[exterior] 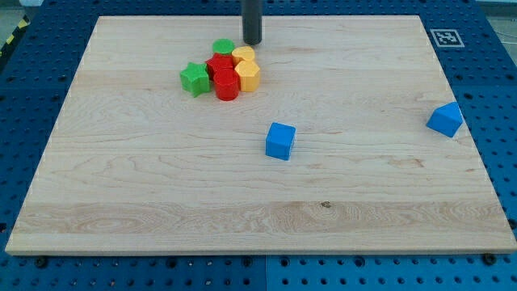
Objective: Keep the green circle on the top of the red star
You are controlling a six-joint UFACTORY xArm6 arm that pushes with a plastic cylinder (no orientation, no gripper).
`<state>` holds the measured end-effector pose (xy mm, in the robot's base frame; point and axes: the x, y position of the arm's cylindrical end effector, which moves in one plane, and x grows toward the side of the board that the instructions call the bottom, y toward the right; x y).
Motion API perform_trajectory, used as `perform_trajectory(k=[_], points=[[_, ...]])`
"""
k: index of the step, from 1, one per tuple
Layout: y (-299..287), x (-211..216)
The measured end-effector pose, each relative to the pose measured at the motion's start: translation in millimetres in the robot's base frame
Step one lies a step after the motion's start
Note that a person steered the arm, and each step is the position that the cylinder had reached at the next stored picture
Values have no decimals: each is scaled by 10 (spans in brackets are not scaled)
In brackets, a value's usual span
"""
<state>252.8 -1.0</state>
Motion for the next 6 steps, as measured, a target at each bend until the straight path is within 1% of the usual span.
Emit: perform_trajectory(k=[1,2,3,5,6], points=[[519,84],[1167,237],[1397,541],[918,1593],[903,2025]])
